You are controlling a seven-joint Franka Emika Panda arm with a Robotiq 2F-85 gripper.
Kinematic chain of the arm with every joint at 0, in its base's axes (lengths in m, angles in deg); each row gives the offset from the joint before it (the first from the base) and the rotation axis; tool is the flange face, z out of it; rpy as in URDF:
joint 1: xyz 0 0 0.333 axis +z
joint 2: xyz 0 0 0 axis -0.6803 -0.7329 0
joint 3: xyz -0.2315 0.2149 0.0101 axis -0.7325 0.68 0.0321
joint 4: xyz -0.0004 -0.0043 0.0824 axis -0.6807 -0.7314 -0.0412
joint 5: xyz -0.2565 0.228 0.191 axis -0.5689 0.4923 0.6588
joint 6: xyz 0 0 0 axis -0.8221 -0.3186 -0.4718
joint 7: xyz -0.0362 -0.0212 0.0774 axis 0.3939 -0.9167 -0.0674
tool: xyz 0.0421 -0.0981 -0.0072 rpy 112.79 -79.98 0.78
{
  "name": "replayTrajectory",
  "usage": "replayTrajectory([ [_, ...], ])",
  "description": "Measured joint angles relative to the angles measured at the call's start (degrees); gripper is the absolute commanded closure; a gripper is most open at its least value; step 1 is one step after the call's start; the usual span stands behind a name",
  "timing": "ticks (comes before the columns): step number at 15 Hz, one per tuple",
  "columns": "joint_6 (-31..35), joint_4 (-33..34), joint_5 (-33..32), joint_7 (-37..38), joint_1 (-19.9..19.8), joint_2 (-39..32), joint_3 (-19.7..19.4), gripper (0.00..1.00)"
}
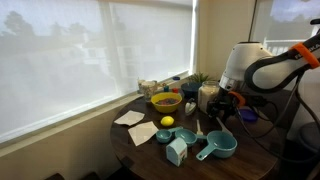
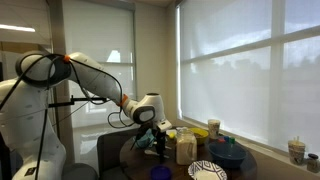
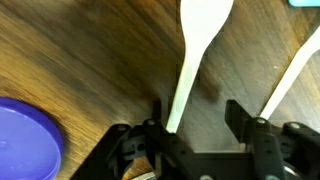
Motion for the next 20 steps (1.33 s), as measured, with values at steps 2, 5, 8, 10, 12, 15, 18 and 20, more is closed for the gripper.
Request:
replayTrajectory([
  [2, -0.2, 0.5, 0.0, -0.9, 0.2, -0.4, 0.0, 0.79],
  [5, -0.4, 0.7, 0.0, -1.7, 0.2, -0.6, 0.0, 1.0],
  [8, -0.8, 1.1, -0.1, -2.4, 0.2, -0.6, 0.0, 0.97],
  [10, -1.1, 1.1, -0.2, -2.7, 0.2, -0.7, 0.0, 0.97],
  [12, -1.2, 1.2, -0.4, -2.9, 0.2, -0.7, 0.0, 0.97],
  [15, -2.1, 1.5, -2.4, -2.9, 0.1, -0.1, 0.0, 0.97],
  [18, -4.6, 2.0, -4.9, -3.3, 0.0, 2.8, 0.0, 0.97],
  [20, -6.8, 2.4, -7.3, -3.8, 0.0, 5.8, 0.1, 0.88],
])
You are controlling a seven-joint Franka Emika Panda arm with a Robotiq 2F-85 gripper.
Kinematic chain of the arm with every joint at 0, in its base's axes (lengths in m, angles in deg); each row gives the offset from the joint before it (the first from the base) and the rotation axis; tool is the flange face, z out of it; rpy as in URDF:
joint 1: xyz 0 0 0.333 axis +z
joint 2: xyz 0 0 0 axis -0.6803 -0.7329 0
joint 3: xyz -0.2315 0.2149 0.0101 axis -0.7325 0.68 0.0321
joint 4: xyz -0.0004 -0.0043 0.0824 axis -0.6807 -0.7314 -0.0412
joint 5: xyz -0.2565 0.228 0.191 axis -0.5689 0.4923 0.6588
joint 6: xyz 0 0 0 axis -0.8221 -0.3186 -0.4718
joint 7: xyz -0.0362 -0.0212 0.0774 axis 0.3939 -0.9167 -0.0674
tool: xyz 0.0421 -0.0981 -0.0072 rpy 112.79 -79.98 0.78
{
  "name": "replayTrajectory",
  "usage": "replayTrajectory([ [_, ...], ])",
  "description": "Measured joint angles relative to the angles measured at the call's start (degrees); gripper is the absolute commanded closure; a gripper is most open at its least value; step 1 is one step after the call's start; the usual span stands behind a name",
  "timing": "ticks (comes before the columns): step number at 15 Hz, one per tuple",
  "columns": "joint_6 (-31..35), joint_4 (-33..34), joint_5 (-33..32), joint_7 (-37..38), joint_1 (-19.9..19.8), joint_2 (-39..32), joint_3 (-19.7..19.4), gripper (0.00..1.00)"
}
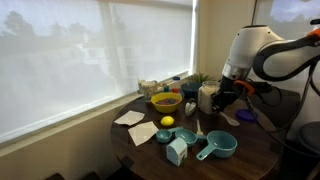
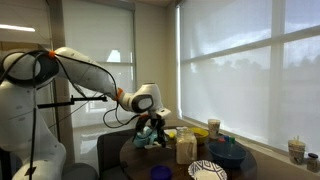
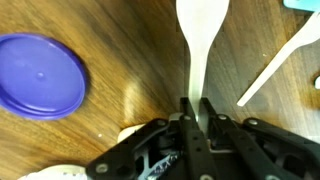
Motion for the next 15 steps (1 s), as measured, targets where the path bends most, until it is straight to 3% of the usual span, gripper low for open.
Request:
replayTrajectory([
  [3, -3.0, 0.3, -1.2, -2.8, 0.0, 4.1, 0.0, 0.88],
  [8, -3.6, 0.1, -1.3, -3.5, 0.0, 4.8, 0.0, 0.88],
  [9, -3.6, 0.1, -1.3, -3.5, 0.0, 4.8, 0.0, 0.97],
  [15, -2.9, 2.6, -5.4, -3.5, -2.3, 6.0, 0.5, 0.97],
])
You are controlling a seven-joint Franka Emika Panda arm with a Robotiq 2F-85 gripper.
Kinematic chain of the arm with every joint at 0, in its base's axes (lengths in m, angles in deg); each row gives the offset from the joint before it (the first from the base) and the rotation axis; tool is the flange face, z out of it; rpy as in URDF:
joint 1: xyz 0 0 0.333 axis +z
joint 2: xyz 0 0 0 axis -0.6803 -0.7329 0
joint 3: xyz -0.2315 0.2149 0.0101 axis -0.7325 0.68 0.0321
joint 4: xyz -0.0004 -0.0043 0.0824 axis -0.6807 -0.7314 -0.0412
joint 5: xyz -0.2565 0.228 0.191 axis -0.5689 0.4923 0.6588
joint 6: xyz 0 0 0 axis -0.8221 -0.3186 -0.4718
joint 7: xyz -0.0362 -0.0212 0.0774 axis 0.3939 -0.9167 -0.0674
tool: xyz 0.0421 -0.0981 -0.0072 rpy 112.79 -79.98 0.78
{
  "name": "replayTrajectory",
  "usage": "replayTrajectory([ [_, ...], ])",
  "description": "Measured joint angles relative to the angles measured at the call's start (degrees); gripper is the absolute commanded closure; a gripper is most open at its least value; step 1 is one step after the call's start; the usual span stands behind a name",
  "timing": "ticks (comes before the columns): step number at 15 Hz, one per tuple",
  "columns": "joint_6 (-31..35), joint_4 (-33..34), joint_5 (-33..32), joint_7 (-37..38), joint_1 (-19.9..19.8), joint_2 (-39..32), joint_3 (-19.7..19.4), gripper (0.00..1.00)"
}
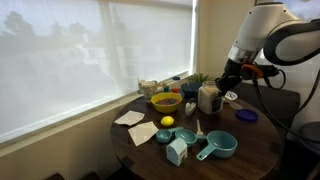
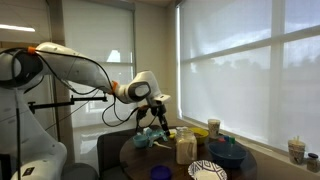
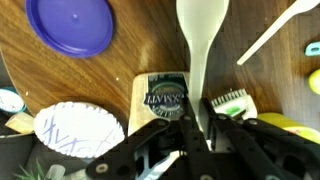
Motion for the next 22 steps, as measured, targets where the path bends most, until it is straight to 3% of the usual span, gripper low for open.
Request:
replayTrajectory([
  [8, 1.7, 7.8, -7.1, 0.0, -3.1, 2.8, 2.1, 0.97],
  [12, 9.2, 7.7, -18.6, 2.4, -7.9, 2.3, 4.6, 0.97],
  [16, 15.2, 6.8, -31.9, 12.3, -14.4, 0.8, 7.8, 0.97],
  [22, 15.5, 6.2, -46.7, 31.4, -17.8, -1.9, 10.7, 0.97],
])
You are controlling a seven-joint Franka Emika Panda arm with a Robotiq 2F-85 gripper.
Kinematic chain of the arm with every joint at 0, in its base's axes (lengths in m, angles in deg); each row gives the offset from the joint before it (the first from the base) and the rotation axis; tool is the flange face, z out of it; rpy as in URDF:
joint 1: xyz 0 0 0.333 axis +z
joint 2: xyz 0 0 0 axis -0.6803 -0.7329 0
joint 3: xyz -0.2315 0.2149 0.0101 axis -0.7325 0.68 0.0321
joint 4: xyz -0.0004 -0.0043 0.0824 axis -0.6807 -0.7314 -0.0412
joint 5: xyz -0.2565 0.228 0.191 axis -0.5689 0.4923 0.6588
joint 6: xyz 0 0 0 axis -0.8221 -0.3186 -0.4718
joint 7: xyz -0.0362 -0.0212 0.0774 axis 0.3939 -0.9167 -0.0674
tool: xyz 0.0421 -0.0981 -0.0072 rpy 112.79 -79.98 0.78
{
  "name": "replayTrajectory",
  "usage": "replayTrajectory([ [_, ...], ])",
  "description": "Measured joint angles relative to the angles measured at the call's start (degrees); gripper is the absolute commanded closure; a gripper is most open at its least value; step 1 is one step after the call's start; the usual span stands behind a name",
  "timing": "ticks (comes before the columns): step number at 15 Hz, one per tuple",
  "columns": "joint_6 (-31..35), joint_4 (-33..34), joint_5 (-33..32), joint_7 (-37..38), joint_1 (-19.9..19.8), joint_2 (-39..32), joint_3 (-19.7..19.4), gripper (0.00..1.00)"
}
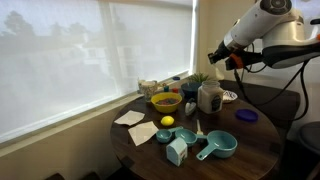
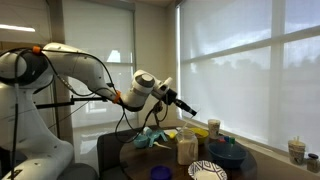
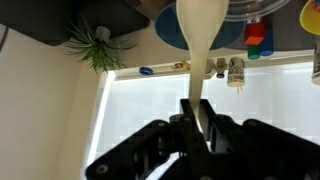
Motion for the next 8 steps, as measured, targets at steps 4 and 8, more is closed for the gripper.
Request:
replayTrajectory([
  [4, 0.1, 0.0, -6.2, 11.3, -1.8, -1.5, 2.2, 0.97],
  [8, 0.1, 0.0, -13.0, 22.1, -2.7, -2.9, 3.9, 0.97],
])
